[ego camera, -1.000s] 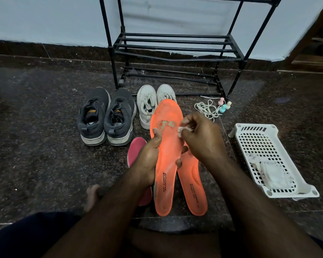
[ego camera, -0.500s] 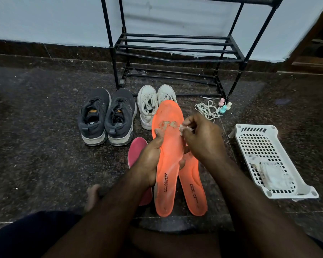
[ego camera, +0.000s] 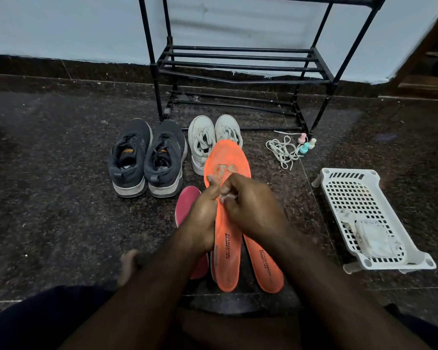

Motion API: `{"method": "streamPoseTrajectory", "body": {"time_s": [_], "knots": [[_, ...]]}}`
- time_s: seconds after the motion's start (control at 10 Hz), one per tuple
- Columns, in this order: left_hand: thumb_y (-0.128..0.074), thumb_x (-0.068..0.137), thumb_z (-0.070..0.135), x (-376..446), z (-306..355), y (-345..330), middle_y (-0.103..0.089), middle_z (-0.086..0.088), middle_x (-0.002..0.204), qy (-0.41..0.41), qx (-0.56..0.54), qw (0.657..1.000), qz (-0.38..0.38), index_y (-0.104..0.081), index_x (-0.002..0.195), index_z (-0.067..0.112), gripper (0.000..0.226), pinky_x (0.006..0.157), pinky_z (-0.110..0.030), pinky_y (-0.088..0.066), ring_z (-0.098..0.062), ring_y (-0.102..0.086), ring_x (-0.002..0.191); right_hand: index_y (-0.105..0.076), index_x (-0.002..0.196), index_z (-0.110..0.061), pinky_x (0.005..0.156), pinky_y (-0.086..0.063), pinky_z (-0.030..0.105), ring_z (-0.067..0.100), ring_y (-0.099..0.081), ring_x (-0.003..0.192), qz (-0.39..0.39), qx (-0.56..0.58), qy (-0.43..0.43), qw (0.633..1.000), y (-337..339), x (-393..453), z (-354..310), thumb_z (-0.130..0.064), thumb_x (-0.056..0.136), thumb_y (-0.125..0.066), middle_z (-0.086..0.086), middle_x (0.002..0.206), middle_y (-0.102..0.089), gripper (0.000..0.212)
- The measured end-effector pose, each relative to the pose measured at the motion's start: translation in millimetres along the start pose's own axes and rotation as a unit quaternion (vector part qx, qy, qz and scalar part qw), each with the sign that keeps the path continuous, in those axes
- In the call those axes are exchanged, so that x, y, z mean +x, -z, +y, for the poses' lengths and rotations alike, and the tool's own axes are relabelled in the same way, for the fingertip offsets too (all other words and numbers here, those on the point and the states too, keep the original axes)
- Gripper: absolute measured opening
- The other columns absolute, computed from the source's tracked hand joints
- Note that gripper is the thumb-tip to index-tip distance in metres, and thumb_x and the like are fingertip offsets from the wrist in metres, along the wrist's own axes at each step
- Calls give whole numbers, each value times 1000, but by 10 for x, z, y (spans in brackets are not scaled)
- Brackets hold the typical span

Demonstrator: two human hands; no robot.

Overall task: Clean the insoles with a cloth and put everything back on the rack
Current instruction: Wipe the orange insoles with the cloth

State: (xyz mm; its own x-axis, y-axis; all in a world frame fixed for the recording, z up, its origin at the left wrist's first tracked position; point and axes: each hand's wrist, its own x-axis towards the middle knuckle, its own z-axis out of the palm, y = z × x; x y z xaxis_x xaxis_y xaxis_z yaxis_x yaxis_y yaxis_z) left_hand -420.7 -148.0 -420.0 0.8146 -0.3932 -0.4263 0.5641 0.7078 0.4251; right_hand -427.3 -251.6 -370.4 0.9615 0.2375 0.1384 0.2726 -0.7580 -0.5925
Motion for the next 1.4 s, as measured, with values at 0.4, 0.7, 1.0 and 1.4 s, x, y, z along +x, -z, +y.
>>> {"method": "streamPoseTrajectory", "body": {"time_s": [0.4,0.7,1.0,1.4], "knots": [[-39,90,63,-5,28,41,-74,-18,99,17,5,1000,-19,-71,107,6,67,80,-40,-60,-30,-73,91,-67,85,-19,66,-42,16,8,-61,78,-21,15,-2,1000,87,6,-3,-6,81,-65,-7,82,-68,13],[-30,102,55,30,5,75,-74,-17,104,13,-25,999,-24,-77,101,7,67,69,-45,-62,-30,-74,90,-65,83,-19,74,-48,25,8,-63,79,85,35,8,996,141,76,68,-2,78,-64,-8,82,-67,19],[-45,91,51,13,70,93,-68,-18,122,-20,-3,999,-26,-69,119,7,57,96,-55,-49,-34,-63,113,-66,82,-23,53,-53,25,4,-64,62,36,193,-62,979,238,87,147,-8,84,-71,-6,79,-67,15],[-59,86,57,-71,132,30,-66,-16,128,-16,27,999,-9,-72,120,11,60,101,-62,-46,-35,-65,113,-66,87,-28,79,-56,40,4,-64,78,43,142,-73,986,318,164,319,-7,84,-66,-13,85,-69,21]]}}
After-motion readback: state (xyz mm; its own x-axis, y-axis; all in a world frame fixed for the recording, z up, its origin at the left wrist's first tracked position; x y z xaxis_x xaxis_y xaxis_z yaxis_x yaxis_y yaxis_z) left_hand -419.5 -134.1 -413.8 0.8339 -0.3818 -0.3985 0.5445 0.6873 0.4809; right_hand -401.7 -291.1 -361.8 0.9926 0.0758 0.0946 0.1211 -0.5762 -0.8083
